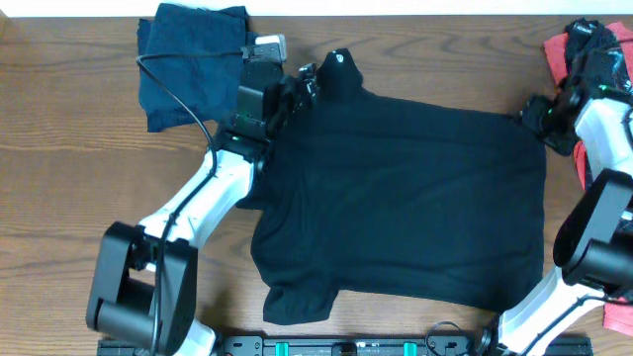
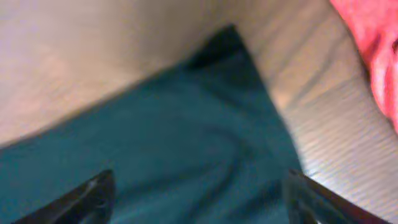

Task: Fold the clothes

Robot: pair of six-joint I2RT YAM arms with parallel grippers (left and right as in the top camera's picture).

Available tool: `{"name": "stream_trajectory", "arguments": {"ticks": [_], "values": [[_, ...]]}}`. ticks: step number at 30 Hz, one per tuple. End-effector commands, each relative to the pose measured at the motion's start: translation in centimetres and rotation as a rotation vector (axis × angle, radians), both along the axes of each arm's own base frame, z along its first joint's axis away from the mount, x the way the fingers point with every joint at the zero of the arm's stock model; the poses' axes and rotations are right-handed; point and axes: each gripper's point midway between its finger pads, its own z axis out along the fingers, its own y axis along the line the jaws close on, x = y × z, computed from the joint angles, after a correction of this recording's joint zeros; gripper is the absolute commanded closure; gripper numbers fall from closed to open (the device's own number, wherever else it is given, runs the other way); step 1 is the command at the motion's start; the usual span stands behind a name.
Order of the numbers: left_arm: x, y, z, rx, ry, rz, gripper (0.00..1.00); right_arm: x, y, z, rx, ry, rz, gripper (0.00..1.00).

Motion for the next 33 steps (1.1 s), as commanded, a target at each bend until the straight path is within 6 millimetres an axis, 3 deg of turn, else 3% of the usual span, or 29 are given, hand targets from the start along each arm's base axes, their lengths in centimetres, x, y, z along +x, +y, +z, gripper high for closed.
{"name": "stream_trajectory", "arguments": {"ticks": [1, 5, 8, 10, 19, 23, 25, 33], "values": [[-0.2, -1.0, 2.9, -0.052, -0.075, -0.037, 0.11, 1.7, 3.5, 4.7, 0.158, -0.147, 0.087, 0.01], [-0.3, -2.8, 4.2, -0.065, -0.129, -0.142, 0.11, 2.0, 5.8, 5.6, 0.232, -0.182, 0.171, 0.01], [0.3, -4.3, 4.6, -0.05, -0.123, -0.222, 0.05, 1.5, 6.6, 5.2, 0.236, -0.156, 0.196, 0.01], [1.3, -5.4, 4.6, -0.036, -0.092, -0.268, 0.0, 1.3, 7.3, 5.1, 0.238, -0.142, 0.214, 0.01], [7.3, -7.8, 4.1, 0.081, 0.074, -0.313, 0.02, 0.6, 9.6, 4.5, 0.213, -0.092, 0.285, 0.01], [8.8, -8.3, 1.2, 0.128, 0.134, -0.333, 0.02, 0.6, 10.4, 4.5, 0.215, -0.088, 0.302, 0.01], [9.2, -8.6, -1.4, 0.14, 0.177, -0.338, 0.02, 0.6, 10.7, 4.5, 0.215, -0.086, 0.309, 0.01], [8.3, -10.8, -10.9, 0.176, 0.334, -0.38, 0.02, 0.4, 12.0, 4.4, 0.216, -0.072, 0.337, 0.01]]}}
